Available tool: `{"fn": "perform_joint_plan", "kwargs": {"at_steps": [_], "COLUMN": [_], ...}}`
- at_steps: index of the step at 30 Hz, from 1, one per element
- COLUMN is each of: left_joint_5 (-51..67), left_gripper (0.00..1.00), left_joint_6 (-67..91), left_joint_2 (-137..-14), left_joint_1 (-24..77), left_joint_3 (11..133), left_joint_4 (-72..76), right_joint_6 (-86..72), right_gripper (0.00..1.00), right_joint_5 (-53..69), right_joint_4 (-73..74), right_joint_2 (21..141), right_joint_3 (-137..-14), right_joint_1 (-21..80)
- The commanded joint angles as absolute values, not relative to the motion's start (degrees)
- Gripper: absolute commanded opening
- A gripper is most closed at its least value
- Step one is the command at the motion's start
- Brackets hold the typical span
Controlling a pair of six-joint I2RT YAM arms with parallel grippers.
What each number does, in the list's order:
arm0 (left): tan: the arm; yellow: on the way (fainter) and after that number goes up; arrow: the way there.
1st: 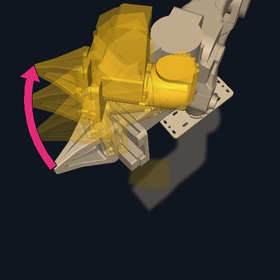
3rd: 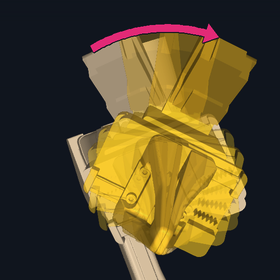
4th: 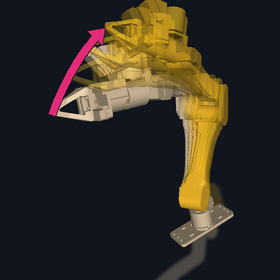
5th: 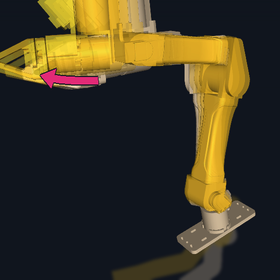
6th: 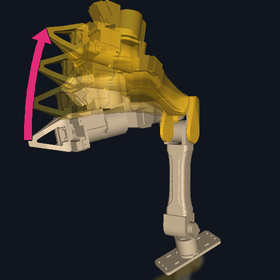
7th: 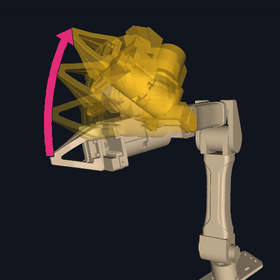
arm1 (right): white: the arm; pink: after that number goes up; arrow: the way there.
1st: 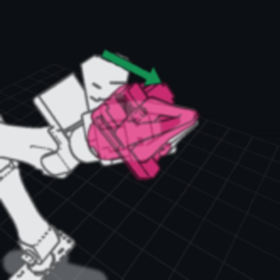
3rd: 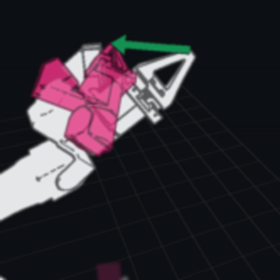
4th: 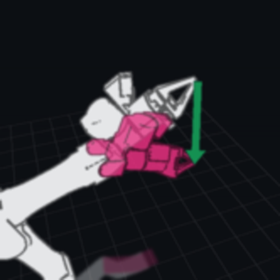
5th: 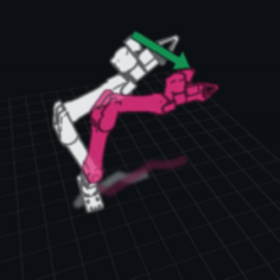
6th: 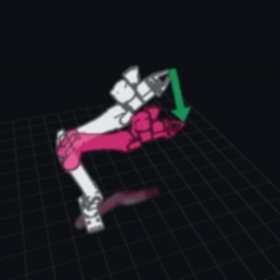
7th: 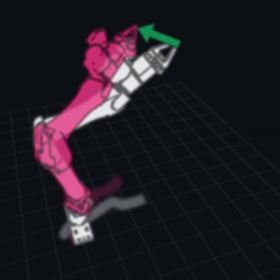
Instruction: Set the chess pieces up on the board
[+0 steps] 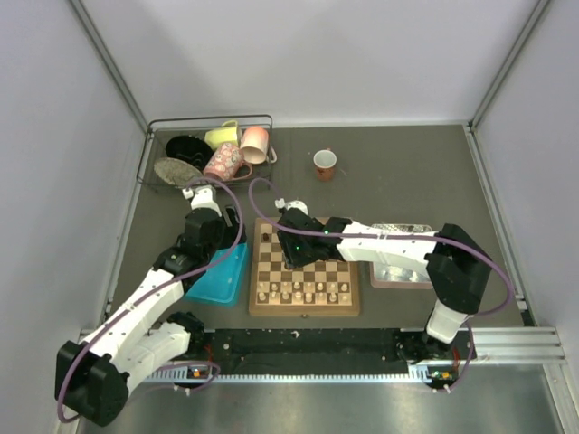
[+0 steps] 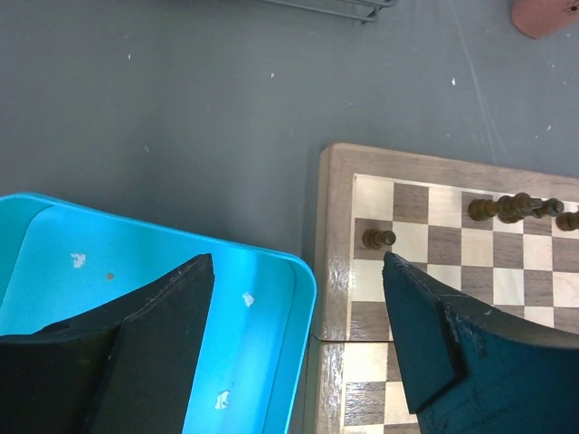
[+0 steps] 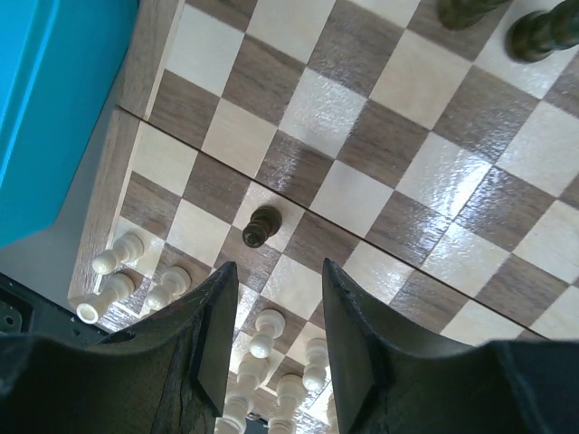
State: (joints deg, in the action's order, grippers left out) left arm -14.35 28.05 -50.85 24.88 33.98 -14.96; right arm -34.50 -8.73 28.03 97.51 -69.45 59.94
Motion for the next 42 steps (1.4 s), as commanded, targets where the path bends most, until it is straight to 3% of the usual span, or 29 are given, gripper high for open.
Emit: {"fn": "perform_joint_plan", "kwargs": {"at_steps": [1, 16, 31, 35, 42], "left_joint_5": [-12.0, -11.7, -12.3, -12.3, -12.0], "left_gripper": [0.80, 0.79, 0.78, 0.78, 0.78], "left_joint_6": [29.1, 28.5, 28.1, 28.1, 28.1], "left_joint_2": [-49.0, -47.2, -46.3, -46.1, -46.3], "left_joint_1": [23.3, 23.1, 23.1, 23.1, 23.1], "left_joint_3": [32.8, 31.6, 30.9, 30.7, 30.7], "left_joint_4": [-13.8, -13.7, -13.8, -13.6, -13.4], "right_joint_6": [-36.5, -36.9, -36.9, -36.7, -36.7], "right_gripper": [0.42, 0.38, 0.22, 0.13, 0.08], "right_joint_5": [-9.5, -9.3, -9.5, -9.7, -13.4], "right_joint_4": [26.9, 26.2, 25.3, 25.2, 25.7], "right_joint_2": [98.8, 102.8, 103.4, 103.1, 97.4], "right_joint_3": [-72.9, -74.4, -74.6, -74.5, -70.7], "right_joint_1": [61.6, 61.6, 61.6, 61.6, 60.9]}}
